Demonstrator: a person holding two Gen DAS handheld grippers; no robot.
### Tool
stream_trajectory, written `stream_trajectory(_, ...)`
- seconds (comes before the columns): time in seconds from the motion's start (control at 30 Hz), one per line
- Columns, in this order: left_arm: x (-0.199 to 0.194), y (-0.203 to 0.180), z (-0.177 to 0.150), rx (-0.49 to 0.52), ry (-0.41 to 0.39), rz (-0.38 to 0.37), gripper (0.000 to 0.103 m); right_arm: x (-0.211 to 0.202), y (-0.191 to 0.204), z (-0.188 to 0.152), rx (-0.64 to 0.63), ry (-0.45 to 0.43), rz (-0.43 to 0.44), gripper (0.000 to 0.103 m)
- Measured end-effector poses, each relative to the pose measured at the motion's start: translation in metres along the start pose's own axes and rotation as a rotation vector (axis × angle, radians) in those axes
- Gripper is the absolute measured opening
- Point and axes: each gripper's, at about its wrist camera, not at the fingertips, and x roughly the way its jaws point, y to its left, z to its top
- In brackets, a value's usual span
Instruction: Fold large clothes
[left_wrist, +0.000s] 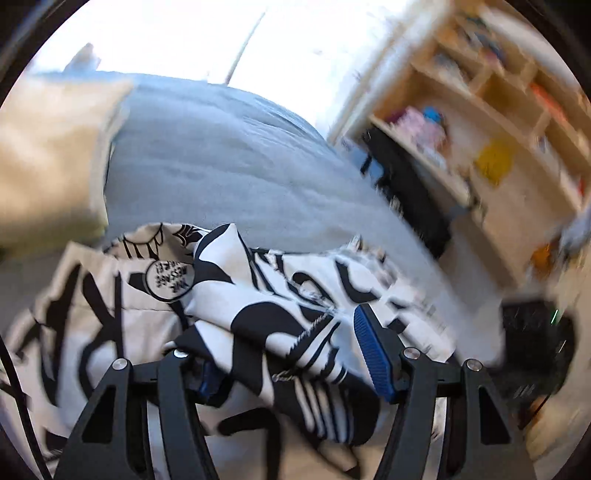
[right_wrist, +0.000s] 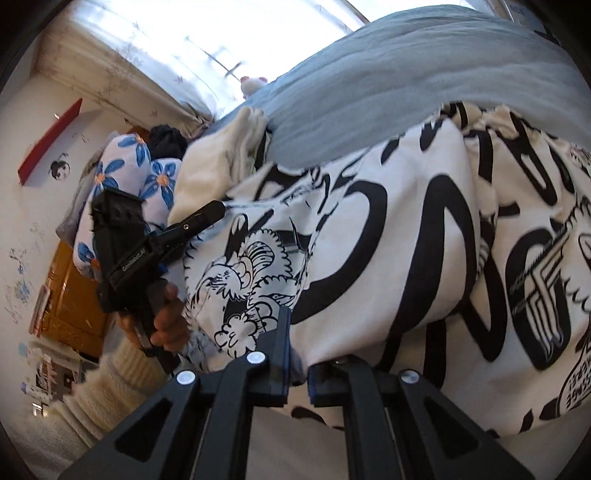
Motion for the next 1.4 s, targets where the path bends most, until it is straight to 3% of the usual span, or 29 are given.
stream_trajectory(0.07,0.006,-0.008,-0.01,0.121,0.047,0.075,0.062,0.005,-0.004,-0.008,-0.004,0.018,-0.013,0.006)
stream_trajectory(0.13,0.017,-0.006,-0.019,0.162,0.11,0.123,0.062,0.012,-0.012,-0.016,-0.005,0.046,-0.039,0.006)
stream_trajectory(0.2,0.022,0.003,-0.024,0.138,0.142,0.134,0.062,0.019,-0.018,-0.024,0.003,0.074,-0.051,0.006)
stream_trajectory(0.37,0.022,0.032,-0.012,-0.058,0.113,0.039,0.06,0.021,-0.023,-0.036,-0.009,0.07,-0.053,0.005)
stream_trajectory(0.47,0.02,0.035,-0.005,-0.067,0.08,0.057,0.058,0.021,-0.023,-0.04,-0.028,0.072,-0.063,0.005)
stream_trajectory(0.6,0.006,0.031,-0.003,-0.015,0.003,0.12,0.051,0.022,-0.02,-0.042,-0.042,0.068,-0.07,0.005)
stream_trajectory(0.77,0.015,0.031,-0.027,0.073,0.113,0.291,0.034,0.028,-0.017,-0.043,-0.059,0.074,-0.079,0.005)
stream_trajectory(0.97,-0.016,0.016,-0.02,0.131,-0.017,0.356,0.034,0.028,-0.016,-0.044,-0.061,0.081,-0.072,0.006)
stream_trajectory(1.03,-0.031,0.022,-0.022,0.121,-0.043,0.468,0.034,0.027,-0.016,-0.044,-0.066,0.086,-0.075,0.006)
stream_trajectory(1.1,-0.039,0.034,-0.026,0.042,-0.012,0.435,0.034,0.024,-0.017,-0.044,-0.067,0.088,-0.076,0.006)
stream_trajectory(1.17,-0.048,0.047,-0.032,-0.053,0.042,0.354,0.034,0.022,-0.02,-0.042,-0.047,0.095,-0.06,0.009)
stream_trajectory(1.3,-0.053,0.038,-0.05,-0.096,0.095,0.239,0.039,0.01,-0.021,-0.04,-0.036,0.088,-0.073,0.018)
stream_trajectory(1.37,-0.043,0.02,-0.055,-0.113,0.117,0.166,0.054,-0.001,-0.021,-0.039,-0.037,0.059,-0.098,0.031)
stream_trajectory(1.4,-0.039,0.012,-0.055,-0.123,0.128,0.127,0.056,-0.008,-0.022,-0.038,-0.033,0.04,-0.109,0.041)
